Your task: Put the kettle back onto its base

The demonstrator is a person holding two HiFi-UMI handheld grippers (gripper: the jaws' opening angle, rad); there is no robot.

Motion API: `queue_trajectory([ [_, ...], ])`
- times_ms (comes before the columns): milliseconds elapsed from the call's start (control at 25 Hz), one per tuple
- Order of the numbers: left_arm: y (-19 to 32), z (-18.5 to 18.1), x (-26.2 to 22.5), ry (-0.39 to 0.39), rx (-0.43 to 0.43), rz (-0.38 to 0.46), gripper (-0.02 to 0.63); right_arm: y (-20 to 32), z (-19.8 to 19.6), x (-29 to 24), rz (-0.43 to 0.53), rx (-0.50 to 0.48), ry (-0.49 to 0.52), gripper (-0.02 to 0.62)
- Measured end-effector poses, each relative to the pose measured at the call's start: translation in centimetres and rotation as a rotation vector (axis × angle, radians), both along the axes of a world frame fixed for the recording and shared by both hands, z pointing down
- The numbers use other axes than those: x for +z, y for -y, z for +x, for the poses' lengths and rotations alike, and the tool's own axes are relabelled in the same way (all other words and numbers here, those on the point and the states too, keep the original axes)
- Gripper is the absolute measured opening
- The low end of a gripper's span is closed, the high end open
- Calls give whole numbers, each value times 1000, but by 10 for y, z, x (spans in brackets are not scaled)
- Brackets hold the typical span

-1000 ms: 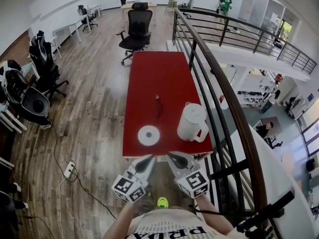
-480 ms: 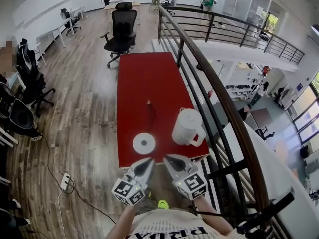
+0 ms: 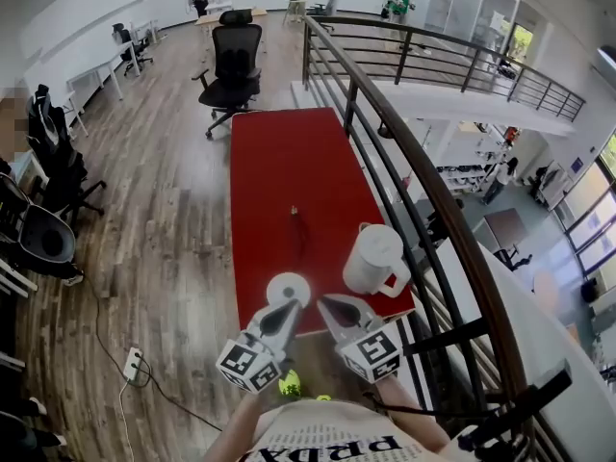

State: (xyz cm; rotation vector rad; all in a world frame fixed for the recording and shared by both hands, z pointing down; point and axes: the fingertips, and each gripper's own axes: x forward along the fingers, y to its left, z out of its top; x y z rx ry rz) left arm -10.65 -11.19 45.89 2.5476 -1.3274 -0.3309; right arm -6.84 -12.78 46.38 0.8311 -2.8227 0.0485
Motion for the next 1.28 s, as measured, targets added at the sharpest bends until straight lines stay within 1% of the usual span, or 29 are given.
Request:
queue_trajectory([
  [240, 9, -10, -6, 6, 16, -2, -9, 14, -14, -5, -3, 24, 9, 9],
  [440, 19, -9, -2, 25, 33, 3, -9, 24, -15, -3, 12, 50, 15, 9],
  [720, 24, -9, 4, 39, 30, -14, -9, 23, -14, 2, -10, 50, 24, 9],
  [880, 24, 4, 2, 37, 38, -19, -9, 20, -9, 0, -16, 29, 16, 9],
  [1080, 44, 22, 0, 43, 62, -25, -9, 44, -2, -5, -8, 26, 19, 9],
  [1200, 52, 25, 2, 55, 71, -42, -9, 52, 0, -8, -11, 23, 17, 9],
  [1280, 55, 25, 2, 60, 72, -35, -9, 55, 2, -8, -5, 23, 18, 9],
])
